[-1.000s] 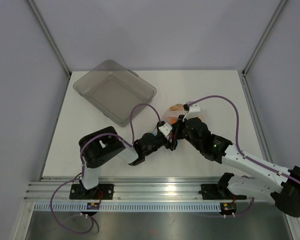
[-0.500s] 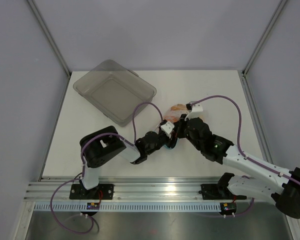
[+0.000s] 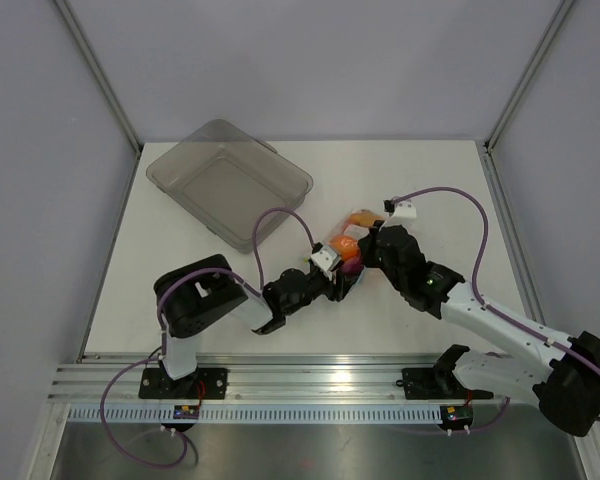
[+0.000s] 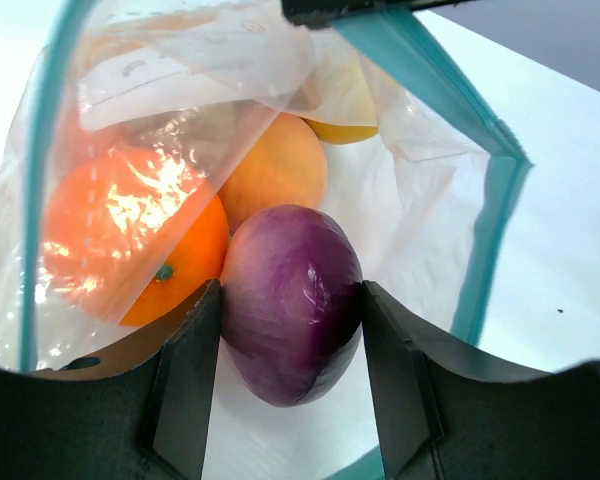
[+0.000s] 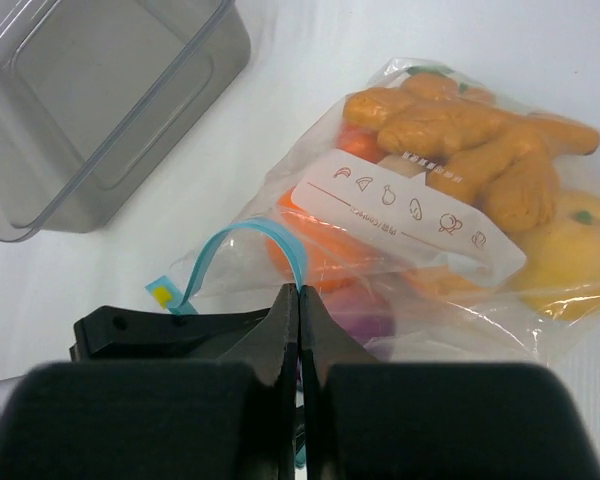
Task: Open the zip-top bag and remove the fake food
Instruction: Pick up the fake vegetable from the zipper food storage bag.
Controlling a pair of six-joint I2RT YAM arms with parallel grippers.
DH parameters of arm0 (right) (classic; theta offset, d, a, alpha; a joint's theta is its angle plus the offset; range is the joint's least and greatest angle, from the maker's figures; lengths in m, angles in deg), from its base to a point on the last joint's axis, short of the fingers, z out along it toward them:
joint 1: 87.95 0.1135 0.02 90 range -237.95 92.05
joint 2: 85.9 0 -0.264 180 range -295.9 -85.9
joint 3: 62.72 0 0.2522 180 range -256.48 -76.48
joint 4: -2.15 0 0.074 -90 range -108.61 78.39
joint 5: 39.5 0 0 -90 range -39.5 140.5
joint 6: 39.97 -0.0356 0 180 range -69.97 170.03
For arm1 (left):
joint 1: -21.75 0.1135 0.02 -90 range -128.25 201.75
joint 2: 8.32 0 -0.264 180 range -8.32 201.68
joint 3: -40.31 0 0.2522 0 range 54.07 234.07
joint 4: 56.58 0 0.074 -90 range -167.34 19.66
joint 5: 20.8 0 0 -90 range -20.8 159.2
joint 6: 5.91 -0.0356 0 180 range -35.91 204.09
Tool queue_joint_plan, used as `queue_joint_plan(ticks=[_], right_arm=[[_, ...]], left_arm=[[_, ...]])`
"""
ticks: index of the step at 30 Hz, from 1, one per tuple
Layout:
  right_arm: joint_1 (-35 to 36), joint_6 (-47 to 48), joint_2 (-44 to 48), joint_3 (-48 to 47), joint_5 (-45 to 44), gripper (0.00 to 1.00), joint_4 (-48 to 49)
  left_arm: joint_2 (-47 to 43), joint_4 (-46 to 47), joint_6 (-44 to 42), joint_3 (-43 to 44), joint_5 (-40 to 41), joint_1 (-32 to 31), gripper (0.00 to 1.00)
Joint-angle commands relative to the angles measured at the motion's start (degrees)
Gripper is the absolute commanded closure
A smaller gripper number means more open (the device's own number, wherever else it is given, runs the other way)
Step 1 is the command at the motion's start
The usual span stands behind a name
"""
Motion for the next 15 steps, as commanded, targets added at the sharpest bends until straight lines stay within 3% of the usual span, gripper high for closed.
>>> queue_joint_plan(ticks=[1,9,15], right_arm=[[-1.12,-1.09,0.38,0.06,-0.49,1.00,0.53],[-1.74,-1.27,-3.32,-1.35,-1.11,1.00,-1.32],[-1.74,-1.71,-4.37,-1.70,-0.84,1.00,-1.59]], left_arm=[[-3.36,7.00,1.69,-0.80,2.58,0.18,0.66],[-9.25,1.91,2.65,-1.24,4.26,0.45,0.67],[-14.17,-13.10,8.53,1.92,4.35,2.47,0.69]])
